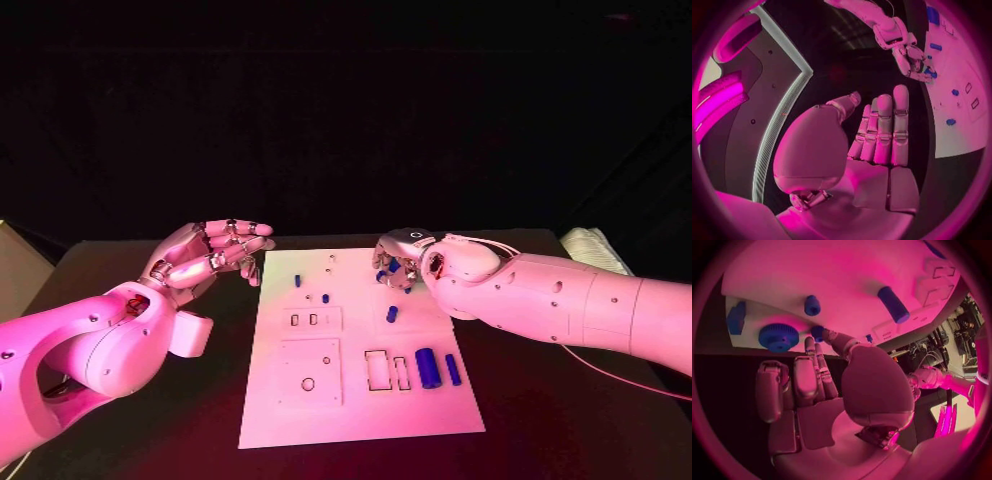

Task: Assemble the parts on the task board

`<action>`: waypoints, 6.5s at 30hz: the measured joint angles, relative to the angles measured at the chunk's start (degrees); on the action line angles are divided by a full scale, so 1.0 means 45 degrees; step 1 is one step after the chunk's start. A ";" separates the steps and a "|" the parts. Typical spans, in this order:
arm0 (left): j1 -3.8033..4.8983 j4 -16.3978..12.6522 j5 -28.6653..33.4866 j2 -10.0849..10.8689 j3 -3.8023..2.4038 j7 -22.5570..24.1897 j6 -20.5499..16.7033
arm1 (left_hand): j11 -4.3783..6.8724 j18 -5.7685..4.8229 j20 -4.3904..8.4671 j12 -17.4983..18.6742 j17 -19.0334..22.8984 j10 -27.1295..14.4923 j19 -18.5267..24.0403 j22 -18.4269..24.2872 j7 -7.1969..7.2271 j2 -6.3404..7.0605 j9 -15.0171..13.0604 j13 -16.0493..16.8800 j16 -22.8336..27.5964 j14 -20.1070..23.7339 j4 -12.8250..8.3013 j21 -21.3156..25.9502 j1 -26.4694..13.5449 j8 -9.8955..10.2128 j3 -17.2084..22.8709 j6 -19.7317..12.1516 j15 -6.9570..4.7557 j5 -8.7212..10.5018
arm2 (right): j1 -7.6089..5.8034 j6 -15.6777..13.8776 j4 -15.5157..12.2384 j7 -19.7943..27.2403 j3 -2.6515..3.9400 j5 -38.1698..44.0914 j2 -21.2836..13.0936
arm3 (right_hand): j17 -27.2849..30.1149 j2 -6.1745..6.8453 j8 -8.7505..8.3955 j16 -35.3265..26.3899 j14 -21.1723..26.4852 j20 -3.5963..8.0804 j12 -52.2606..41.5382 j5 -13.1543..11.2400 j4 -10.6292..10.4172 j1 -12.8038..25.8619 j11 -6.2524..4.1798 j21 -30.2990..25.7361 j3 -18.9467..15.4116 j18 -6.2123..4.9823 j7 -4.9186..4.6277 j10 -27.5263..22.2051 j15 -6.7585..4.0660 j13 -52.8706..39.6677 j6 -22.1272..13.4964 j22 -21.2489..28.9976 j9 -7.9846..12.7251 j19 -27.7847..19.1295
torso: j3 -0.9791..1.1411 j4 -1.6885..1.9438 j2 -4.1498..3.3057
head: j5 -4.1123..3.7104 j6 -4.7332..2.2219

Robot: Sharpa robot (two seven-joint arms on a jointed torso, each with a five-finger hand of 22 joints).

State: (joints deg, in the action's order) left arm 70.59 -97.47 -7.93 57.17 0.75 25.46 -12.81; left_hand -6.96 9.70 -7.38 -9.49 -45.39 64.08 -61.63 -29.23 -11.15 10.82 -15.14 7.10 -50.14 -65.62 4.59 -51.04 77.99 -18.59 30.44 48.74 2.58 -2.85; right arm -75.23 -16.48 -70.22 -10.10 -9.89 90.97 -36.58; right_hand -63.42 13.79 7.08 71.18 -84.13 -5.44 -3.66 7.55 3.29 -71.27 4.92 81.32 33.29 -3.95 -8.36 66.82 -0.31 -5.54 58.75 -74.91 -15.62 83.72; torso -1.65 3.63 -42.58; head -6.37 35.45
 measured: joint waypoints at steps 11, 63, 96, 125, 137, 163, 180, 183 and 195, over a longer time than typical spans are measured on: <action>0.0001 0.0036 0.0005 -0.0011 0.0000 -0.0041 0.0041 | -0.0055 -0.0001 -0.0047 -0.0027 -0.0016 -0.0146 0.0047 -0.0040 -0.0045 -0.0067 -0.0033 0.0035 -0.0050 0.0045 0.0000 -0.0075 -0.0067 0.0000 0.0000 -0.0139 0.0045 0.0000 | -0.0007 -0.0030 0.0000 -0.0047 0.0018 0.0050 0.0007 | 0.0088 -0.0286 0.0444 0.0116 0.0000 0.0000 0.0003 0.0101 -0.0301 -0.0049 -0.0081 0.0000 0.0125 0.0000 0.0129 0.0243 0.0000 -0.0174 0.0642 0.0001 -0.0349 0.0000 | 0.0001 0.0000 -0.0111 | -0.0287 -0.0125; 0.0167 0.0151 0.0151 -0.0248 0.0001 -0.0187 0.0098 | -0.0114 -0.0001 -0.0135 -0.0115 -0.0033 -0.0295 0.0135 -0.0091 -0.0110 -0.0051 -0.0095 0.0102 -0.0098 0.0092 0.0049 -0.0184 -0.0183 0.0000 -0.0059 -0.0297 0.0092 0.0000 | -0.0305 -0.2979 0.0763 -0.0385 0.0041 0.0060 0.1708 | 0.0397 -0.0814 0.1217 0.0190 0.0043 0.0183 -0.0050 0.0027 -0.0099 -0.0624 -0.0255 -0.0001 0.0600 0.0000 0.0387 0.1074 -0.0228 -0.0510 0.1068 -0.0001 -0.1288 -0.0006 | -0.0061 0.0138 -0.0334 | -0.0071 -0.0555; 0.0376 0.0071 0.0156 -0.0285 0.0002 -0.0217 0.0092 | -0.0137 -0.0001 -0.0134 -0.0156 -0.0028 -0.0407 0.0135 -0.0106 -0.0109 -0.0051 -0.0118 0.0124 -0.0097 0.0092 0.0017 -0.0183 -0.0182 0.0000 -0.0090 -0.0390 0.0092 0.0000 | -0.0270 -0.2785 0.1950 -0.0272 0.0038 0.0040 0.2604 | 0.0409 -0.0809 0.1223 0.0190 0.0043 0.0182 0.0040 0.0091 -0.0046 -0.0619 -0.0255 -0.0001 0.0615 -0.0001 0.0334 0.1074 -0.0227 -0.0510 0.0968 -0.0007 -0.1348 -0.0006 | -0.0277 0.0378 -0.0568 | -0.0156 -0.0613; 0.0683 0.0011 0.0154 -0.0306 0.0001 -0.0259 0.0095 | -0.0090 -0.0002 -0.0167 -0.0197 -0.0025 -0.0451 0.0168 -0.0104 -0.0110 -0.0052 -0.0128 0.0132 -0.0147 0.0092 0.0017 -0.0231 -0.0182 0.0000 -0.0089 -0.0388 0.0092 0.0000 | -0.0242 -0.2594 0.2321 -0.0144 0.0043 0.0022 0.2761 | 0.1796 0.0062 0.0621 -0.0666 0.0188 -0.0142 0.0031 -0.0273 -0.0214 -0.0153 0.0055 -0.1040 0.0303 -0.0002 0.0079 -0.0906 0.0100 -0.0431 -0.0572 0.1134 -0.1544 -0.0648 | -0.0387 0.0427 -0.0786 | -0.0103 -0.0670; 0.0686 0.0087 0.0154 -0.0259 0.0004 -0.0268 0.0096 | -0.0138 -0.0001 -0.0166 -0.0197 -0.0024 -0.0499 0.0167 -0.0113 -0.0113 -0.0052 -0.0143 0.0144 -0.0147 0.0091 0.0017 -0.0231 -0.0182 0.0000 -0.0089 -0.0477 0.0092 0.0000 | -0.0279 -0.2977 0.1681 -0.0096 0.0048 -0.0027 0.2091 | 0.2949 -0.0196 -0.0197 -0.1070 0.0364 -0.0228 0.0031 -0.0964 -0.3542 -0.3227 0.0331 -0.2122 -0.6092 -0.0199 0.0318 -0.2399 0.0276 -0.0594 -0.1270 0.2167 -0.1609 -0.0827 | -0.0364 0.0378 -0.0785 | -0.0071 -0.0756; 0.0671 0.0701 0.0153 -0.0501 0.0012 -0.0274 0.0210 | -0.0137 -0.0002 -0.0114 -0.0248 -0.0022 -0.0498 0.0210 -0.0123 -0.0113 -0.0052 -0.0178 0.0159 -0.0147 0.0092 -0.0020 -0.0230 -0.0182 0.0000 -0.0126 -0.0476 0.0092 0.0000 | -0.0893 -0.2123 -0.0644 0.0794 0.0416 -0.4136 -0.1814 | -0.2423 -0.0104 -0.0096 0.3047 0.0044 0.0105 -1.5309 0.1325 -0.4331 -0.3007 -0.0218 0.0054 -0.5287 0.0105 -0.0069 0.2299 -0.0132 -1.4961 -0.1429 -0.0009 -0.2212 0.0061 | -0.0162 0.0022 -0.0466 | -0.0071 -0.0878; 0.0658 0.0719 0.0153 -0.0519 0.0017 -0.0269 0.0394 | -0.0136 -0.0002 -0.0113 -0.0248 -0.0022 -0.0497 0.0207 -0.0130 -0.0113 -0.0052 -0.0177 0.0169 -0.0147 0.0091 -0.0020 -0.0231 -0.0182 0.0000 -0.0126 -0.0475 0.0092 0.0000 | -0.0844 -0.0528 0.0227 -0.0134 0.0400 -0.4544 -0.1422 | -0.2564 -0.0233 -0.0046 0.3842 0.0044 -0.0050 -1.7605 0.1207 -0.4386 -0.2743 -0.0062 0.0755 -0.5726 0.0306 -0.0274 0.3627 0.0047 -1.5425 -0.1774 -0.0007 -0.2266 0.0087 | -0.0153 0.0027 -0.0505 | -0.0011 -0.0756; 0.0658 0.0710 0.0151 -0.0514 0.0017 -0.0268 0.0405 | -0.0137 -0.0002 -0.0113 -0.0248 -0.0021 -0.0497 0.0207 -0.0129 -0.0113 -0.0052 -0.0177 0.0168 -0.0147 0.0091 -0.0020 -0.0230 -0.0182 0.0000 -0.0126 -0.0476 0.0092 0.0000 | -0.0781 -0.0433 0.0320 -0.0261 0.0395 -0.4597 -0.1289 | -0.2563 -0.0233 -0.0046 0.3890 0.0044 -0.0049 -1.7606 0.1207 -0.4385 -0.2743 -0.0047 0.0755 -0.5726 0.0307 -0.0276 0.3643 0.0047 -1.5424 -0.1775 -0.0007 -0.2266 0.0087 | -0.0156 0.0044 -0.0511 | -0.0033 -0.0730; 0.0657 0.0710 0.0145 -0.0473 0.0016 -0.0271 0.0411 | -0.0090 -0.0002 -0.0158 -0.0248 -0.0021 -0.0543 0.0252 -0.0128 -0.0113 -0.0052 -0.0193 0.0178 -0.0147 0.0185 -0.0020 -0.0283 -0.0181 -0.0061 -0.0126 -0.0476 0.0091 0.0000 | -0.0635 -0.0235 0.0486 -0.0473 0.0373 -0.4870 -0.1068 | -0.2561 -0.0283 0.0012 0.3889 0.0043 -0.0049 -1.7723 0.1207 -0.4385 -0.2693 -0.0056 0.0828 -0.5726 0.0306 -0.0278 0.3727 0.0047 -1.5422 -0.1777 -0.0004 -0.2298 0.0087 | -0.0145 0.0081 -0.0558 | 0.0029 -0.0674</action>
State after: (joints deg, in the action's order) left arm 73.55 -94.27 -7.27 55.04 0.83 24.24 -10.95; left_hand -7.37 9.69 -8.09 -10.61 -45.49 61.63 -60.49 -29.81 -11.66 10.59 -16.00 7.91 -50.80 -64.78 4.50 -52.31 77.17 -18.87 29.88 46.60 2.99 -2.85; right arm -78.08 -17.54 -68.03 -12.23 -8.21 69.05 -41.39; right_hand -74.94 12.52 7.13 88.68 -83.94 -5.66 -83.42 12.99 -16.45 -83.39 4.67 85.04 7.52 -2.58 -9.61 83.59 -0.09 -74.94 50.75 -74.93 -25.96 84.11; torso -2.30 3.99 -45.09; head -6.24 32.42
